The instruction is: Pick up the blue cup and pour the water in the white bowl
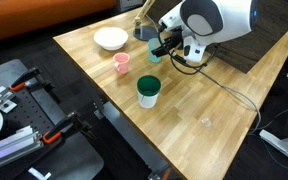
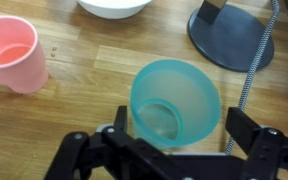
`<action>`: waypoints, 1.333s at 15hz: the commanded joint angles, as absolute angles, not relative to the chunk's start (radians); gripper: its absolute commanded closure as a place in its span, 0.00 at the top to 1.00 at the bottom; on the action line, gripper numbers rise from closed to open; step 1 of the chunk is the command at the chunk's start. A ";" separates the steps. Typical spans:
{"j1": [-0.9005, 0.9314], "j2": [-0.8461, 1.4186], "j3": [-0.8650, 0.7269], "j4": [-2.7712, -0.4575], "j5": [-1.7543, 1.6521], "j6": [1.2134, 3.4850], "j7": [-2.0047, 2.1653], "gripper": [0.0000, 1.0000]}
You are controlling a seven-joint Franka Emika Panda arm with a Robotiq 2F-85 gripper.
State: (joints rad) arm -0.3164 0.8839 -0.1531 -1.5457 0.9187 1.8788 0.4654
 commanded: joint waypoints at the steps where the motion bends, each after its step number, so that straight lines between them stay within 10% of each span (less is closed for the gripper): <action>1: -0.325 0.931 -0.148 -1.482 0.930 1.832 0.495 1.00; 3: -0.325 0.949 -0.146 -1.466 0.930 1.830 0.504 0.99; 9: -0.330 0.971 -0.144 -1.432 0.934 1.825 0.526 0.49; 20: -0.310 0.903 -0.165 -1.490 0.894 1.836 0.507 0.48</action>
